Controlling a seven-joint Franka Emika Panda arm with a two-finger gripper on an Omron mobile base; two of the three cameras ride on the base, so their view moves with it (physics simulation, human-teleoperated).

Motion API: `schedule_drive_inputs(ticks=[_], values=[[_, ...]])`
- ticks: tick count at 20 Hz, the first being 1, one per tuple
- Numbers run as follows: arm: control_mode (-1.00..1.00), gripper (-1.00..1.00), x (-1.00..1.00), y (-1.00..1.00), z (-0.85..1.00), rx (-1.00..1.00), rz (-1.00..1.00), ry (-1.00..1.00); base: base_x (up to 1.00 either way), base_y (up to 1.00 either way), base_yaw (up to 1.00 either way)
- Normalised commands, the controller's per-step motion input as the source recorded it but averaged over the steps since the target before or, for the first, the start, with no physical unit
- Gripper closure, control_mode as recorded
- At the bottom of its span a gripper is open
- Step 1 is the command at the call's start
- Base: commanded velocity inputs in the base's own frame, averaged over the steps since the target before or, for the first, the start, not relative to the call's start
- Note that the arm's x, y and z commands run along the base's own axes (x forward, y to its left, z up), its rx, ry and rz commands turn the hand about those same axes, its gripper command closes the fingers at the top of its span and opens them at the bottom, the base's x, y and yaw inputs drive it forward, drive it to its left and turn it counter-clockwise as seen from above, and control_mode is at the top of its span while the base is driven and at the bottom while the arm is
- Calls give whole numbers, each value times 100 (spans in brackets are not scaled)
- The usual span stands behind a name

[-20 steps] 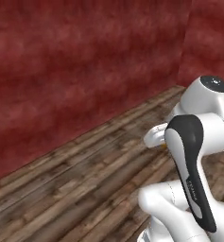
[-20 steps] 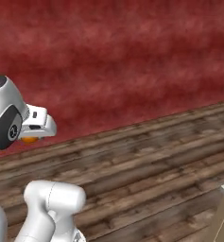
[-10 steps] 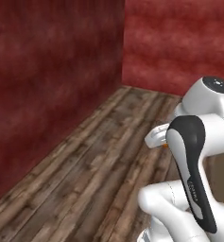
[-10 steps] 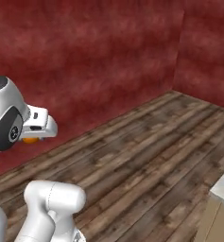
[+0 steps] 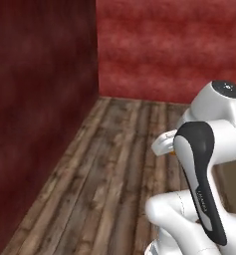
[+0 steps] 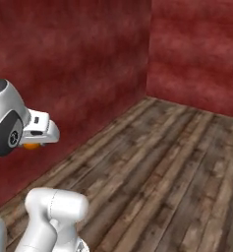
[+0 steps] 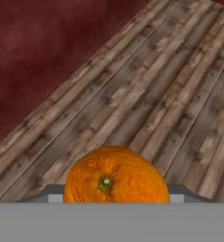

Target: Pick up the tangerine and peach from the fridge and place one fruit on each plate on the dining counter.

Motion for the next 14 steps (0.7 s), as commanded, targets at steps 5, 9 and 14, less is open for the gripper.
schedule_drive_inputs(ticks=[5,9,14], values=[[100,100,0,0,0,0,0,0,100,45,-39],[100,100,0,0,0,0,0,0,100,19,-34],[100,100,0,0,0,0,0,0,100,1,-36]])
